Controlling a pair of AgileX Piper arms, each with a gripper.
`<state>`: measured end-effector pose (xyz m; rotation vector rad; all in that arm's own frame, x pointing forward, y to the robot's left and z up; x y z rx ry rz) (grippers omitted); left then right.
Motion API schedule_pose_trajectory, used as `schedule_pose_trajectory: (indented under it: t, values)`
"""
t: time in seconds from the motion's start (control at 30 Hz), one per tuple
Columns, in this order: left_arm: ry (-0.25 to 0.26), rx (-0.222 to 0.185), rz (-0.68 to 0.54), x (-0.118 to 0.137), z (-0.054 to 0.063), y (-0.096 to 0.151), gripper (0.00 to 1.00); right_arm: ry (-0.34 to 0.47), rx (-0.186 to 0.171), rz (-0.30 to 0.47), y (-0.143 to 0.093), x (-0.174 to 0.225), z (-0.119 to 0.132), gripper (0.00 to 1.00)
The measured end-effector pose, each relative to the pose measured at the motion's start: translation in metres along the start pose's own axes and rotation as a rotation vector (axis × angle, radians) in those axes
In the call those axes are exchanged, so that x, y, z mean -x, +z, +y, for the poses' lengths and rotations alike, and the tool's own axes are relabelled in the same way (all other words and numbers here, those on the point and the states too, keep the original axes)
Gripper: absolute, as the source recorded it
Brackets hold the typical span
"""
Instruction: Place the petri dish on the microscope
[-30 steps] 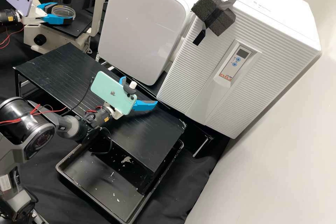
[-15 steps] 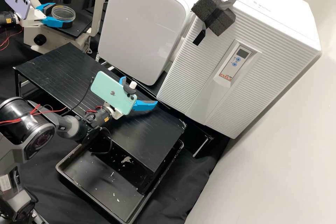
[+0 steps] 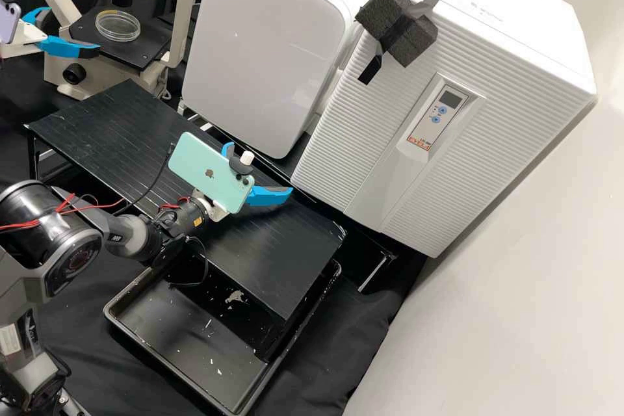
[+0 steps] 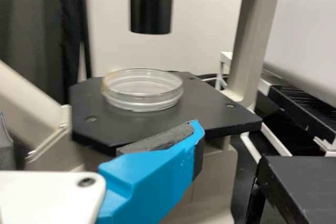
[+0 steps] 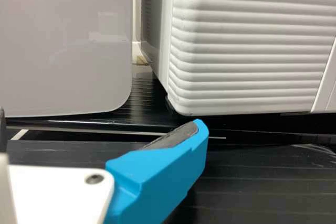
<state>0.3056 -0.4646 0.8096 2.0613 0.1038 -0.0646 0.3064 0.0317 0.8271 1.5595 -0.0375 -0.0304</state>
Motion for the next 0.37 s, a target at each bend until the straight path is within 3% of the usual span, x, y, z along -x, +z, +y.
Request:
schedule_pose_trajectory:
  t: [0.2, 0.27, 0.37]
  values:
    - [0.132, -0.062, 0.02, 0.031, 0.003, 0.016, 1.0, 0.0, 0.0, 0.0, 0.0, 0.0, 0.0, 1.0]
    - [0.208, -0.068, 0.001, 0.041, 0.001, 0.019, 1.0, 0.0, 0.0, 0.0, 0.0, 0.0, 0.0, 1.0]
    - [0.247, -0.057, -0.009, 0.049, -0.002, 0.022, 1.0, 0.0, 0.0, 0.0, 0.0, 0.0, 0.0, 1.0]
